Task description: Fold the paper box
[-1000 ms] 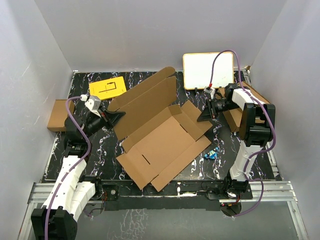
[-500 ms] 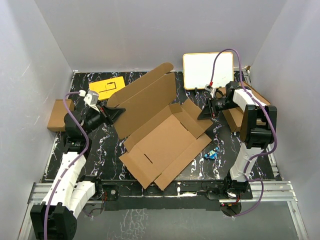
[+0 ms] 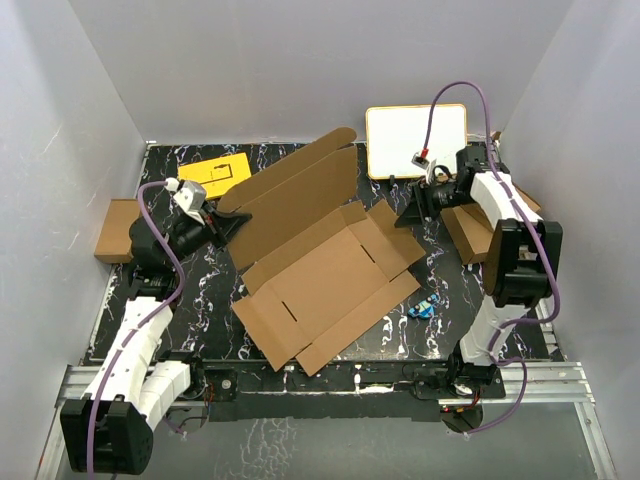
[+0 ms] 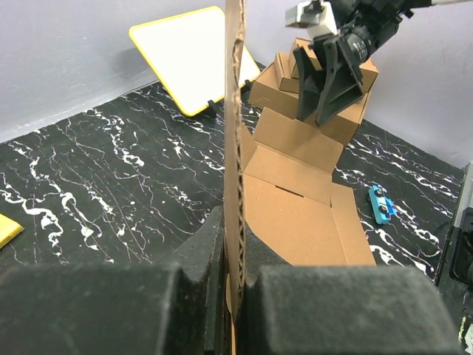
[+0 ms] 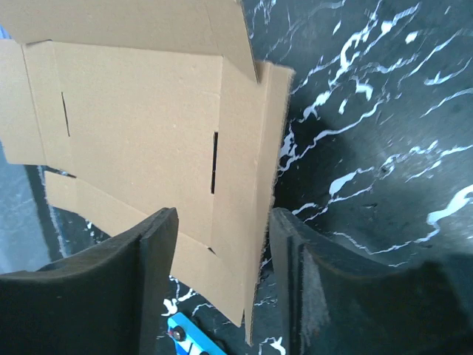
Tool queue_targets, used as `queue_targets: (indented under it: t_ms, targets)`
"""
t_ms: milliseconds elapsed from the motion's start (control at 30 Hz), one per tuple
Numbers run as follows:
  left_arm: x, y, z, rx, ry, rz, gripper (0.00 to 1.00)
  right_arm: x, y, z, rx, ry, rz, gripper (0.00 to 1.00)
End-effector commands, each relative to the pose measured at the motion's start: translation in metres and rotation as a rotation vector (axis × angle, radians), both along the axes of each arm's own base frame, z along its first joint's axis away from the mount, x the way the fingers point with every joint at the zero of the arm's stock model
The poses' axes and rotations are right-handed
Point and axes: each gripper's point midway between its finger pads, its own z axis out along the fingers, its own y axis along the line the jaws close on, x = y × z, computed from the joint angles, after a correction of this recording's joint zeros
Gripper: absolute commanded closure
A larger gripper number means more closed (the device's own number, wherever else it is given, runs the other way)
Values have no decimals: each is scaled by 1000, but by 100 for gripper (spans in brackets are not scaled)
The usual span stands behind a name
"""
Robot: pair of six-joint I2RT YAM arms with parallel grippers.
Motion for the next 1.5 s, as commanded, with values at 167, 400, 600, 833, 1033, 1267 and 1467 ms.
queue_targets:
  t_ms: [167,400,600,833,1033,1267,1467]
  targets:
    - [-19,-6,51,-28,-193,-50,100,18,17,52,7,-308,4,27]
    - [-29,-9,59,-68,-213,-75,100,12,15,42,33,-386,36,16]
    - [-31,-8,62,-41,-225,-77,100,10,-15,51,121,-389,-33,16]
    - [-35,-11,81,-31,-265,-107,100,16,-16,40,69,-399,-11,16]
    - [-39,-12,93,-38,-290,-123,100,23,-17,24,43,-367,-13,17]
    - [-40,-14,100,-39,-307,-137,100,27,-16,28,55,-373,-6,35]
    - [-43,-16,114,-41,-318,-162,100,20,-10,49,97,-431,23,87]
